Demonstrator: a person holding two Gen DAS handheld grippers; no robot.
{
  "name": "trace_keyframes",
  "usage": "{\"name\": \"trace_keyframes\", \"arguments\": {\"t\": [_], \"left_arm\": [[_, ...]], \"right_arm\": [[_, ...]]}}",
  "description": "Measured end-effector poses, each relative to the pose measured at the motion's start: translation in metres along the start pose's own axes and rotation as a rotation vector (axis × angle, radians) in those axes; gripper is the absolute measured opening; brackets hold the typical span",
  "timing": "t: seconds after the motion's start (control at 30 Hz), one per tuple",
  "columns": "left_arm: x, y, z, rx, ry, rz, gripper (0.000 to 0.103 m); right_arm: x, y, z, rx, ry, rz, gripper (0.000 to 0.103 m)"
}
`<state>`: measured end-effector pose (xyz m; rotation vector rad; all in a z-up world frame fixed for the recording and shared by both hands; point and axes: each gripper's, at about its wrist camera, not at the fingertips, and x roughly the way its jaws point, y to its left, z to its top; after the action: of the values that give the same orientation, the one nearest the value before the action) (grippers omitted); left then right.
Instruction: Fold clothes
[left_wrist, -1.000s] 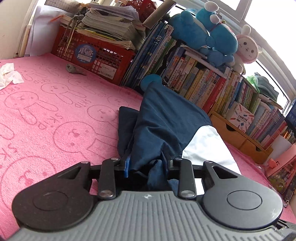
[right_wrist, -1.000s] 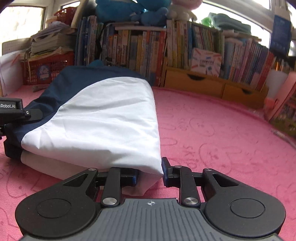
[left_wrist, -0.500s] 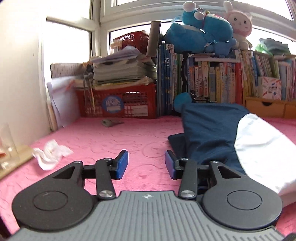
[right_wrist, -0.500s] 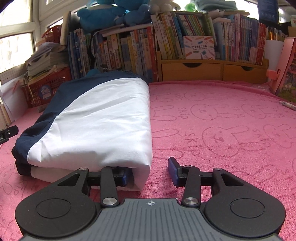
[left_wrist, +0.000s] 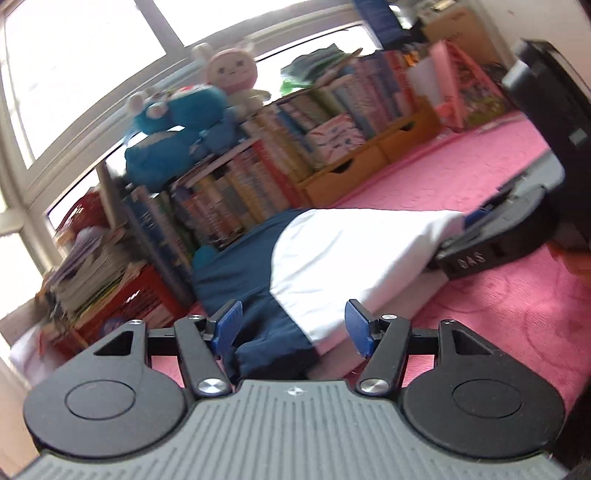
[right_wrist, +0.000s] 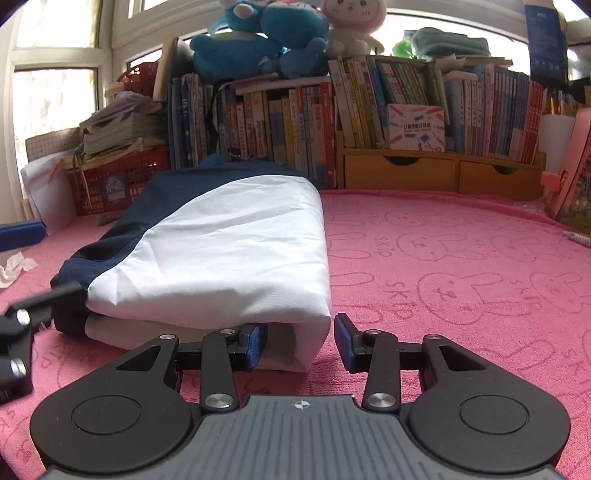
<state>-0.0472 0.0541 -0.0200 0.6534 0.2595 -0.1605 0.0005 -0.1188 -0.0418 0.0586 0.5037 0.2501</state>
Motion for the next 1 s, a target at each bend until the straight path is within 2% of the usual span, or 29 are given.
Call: {"name": "trace_keyframes", "arguments": {"t": [0.07, 0.2, 0.4, 0.5, 0.6, 0.63, 0.73, 0.83, 1.0], "left_arm": [[0.007, -0.016, 0.002, 0.133, -0.022, -0.034, 0.062], [0.024, -0.042, 0.008, 0.315, -0.060, -0.070, 0.062], [0.049, -0.067, 0.017, 0.411, -0.071, -0.118, 0.062], [0.059, -0.073, 0.021, 0.444, -0.069, -0.098, 0.062], [0.066, -0.076, 0.024, 0.498, -0.078, -0.059, 0.062], [0.068, -0.077, 0.024, 0.522, -0.081, -0.051, 0.060], [0.073, -0.079, 0.023, 0.562, -0.056, -0.030, 0.034], [0.073, -0.076, 0.021, 0.580, -0.030, -0.023, 0.018], [0.072, -0.055, 0.011, 0.596, 0.058, 0.017, 0.013]], "right_arm": [[0.001, -0.006, 0.000, 0.032, 0.005, 0.019, 0.032], [0.002, -0.008, 0.000, 0.049, 0.005, 0.024, 0.031], [0.011, -0.013, 0.008, 0.095, 0.036, 0.048, 0.031], [0.013, -0.014, 0.016, 0.082, 0.010, 0.044, 0.031], [0.013, -0.012, 0.017, 0.066, 0.007, 0.053, 0.028], [0.013, -0.011, 0.017, 0.061, 0.006, 0.056, 0.026], [0.012, -0.009, 0.015, 0.051, 0.004, 0.056, 0.021], [0.010, -0.009, 0.013, 0.050, -0.006, 0.043, 0.020], [0.007, -0.004, 0.012, 0.025, -0.023, -0.001, 0.019]]}}
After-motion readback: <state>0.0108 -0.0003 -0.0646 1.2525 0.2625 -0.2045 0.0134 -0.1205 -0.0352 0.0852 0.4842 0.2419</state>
